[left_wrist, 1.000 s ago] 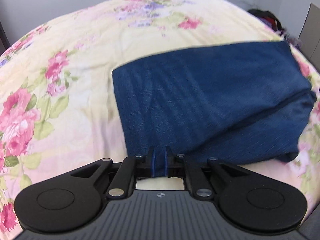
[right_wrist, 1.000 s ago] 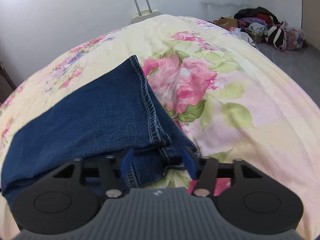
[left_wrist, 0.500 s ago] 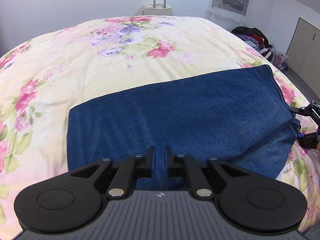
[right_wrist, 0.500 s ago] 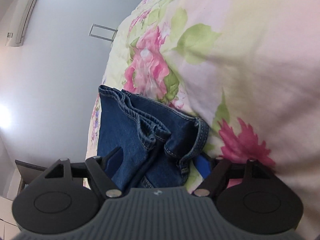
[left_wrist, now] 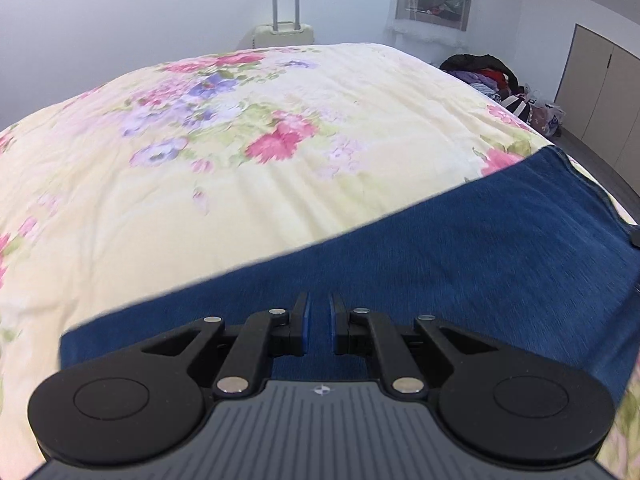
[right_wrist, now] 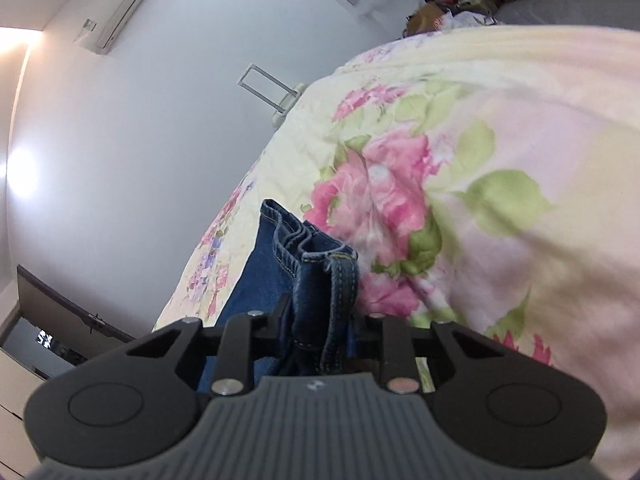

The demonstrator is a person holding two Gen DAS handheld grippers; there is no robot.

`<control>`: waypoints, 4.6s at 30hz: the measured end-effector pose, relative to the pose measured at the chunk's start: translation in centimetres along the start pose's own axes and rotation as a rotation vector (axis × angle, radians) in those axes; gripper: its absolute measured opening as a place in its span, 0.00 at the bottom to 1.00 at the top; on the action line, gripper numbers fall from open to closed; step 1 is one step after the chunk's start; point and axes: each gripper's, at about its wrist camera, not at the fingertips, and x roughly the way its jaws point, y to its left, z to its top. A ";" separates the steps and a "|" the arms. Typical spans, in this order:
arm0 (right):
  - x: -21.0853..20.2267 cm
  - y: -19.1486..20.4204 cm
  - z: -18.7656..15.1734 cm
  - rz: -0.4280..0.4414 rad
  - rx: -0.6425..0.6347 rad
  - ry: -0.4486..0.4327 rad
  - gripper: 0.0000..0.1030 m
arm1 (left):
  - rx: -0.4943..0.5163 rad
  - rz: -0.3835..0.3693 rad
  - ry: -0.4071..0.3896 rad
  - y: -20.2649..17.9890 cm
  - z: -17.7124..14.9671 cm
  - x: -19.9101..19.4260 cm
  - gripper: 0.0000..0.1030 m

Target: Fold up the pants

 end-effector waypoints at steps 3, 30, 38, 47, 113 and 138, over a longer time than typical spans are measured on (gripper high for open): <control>-0.6 1.3 -0.1 -0.009 -0.059 -0.021 0.20 | 0.026 0.011 0.014 -0.5 1.4 3.1 0.10; -4.4 13.3 -1.2 0.003 -0.318 -0.077 0.19 | 0.257 -0.017 0.022 -13.2 -12.9 -7.6 0.00; -4.8 16.2 -2.1 -0.012 -0.372 -0.069 0.19 | 0.190 -0.119 0.052 -12.5 -13.8 -10.5 0.01; -5.1 24.6 -6.1 0.008 -0.574 -0.074 0.19 | -0.076 0.066 -0.124 -0.3 -10.5 -18.4 0.11; 11.2 23.2 -18.8 -0.131 -0.791 0.320 0.30 | -0.483 -0.144 -0.159 18.3 -7.9 -7.3 0.19; 11.2 25.9 -18.1 -0.057 -0.906 0.348 0.27 | -0.407 0.017 -0.191 18.0 -5.9 -10.1 0.21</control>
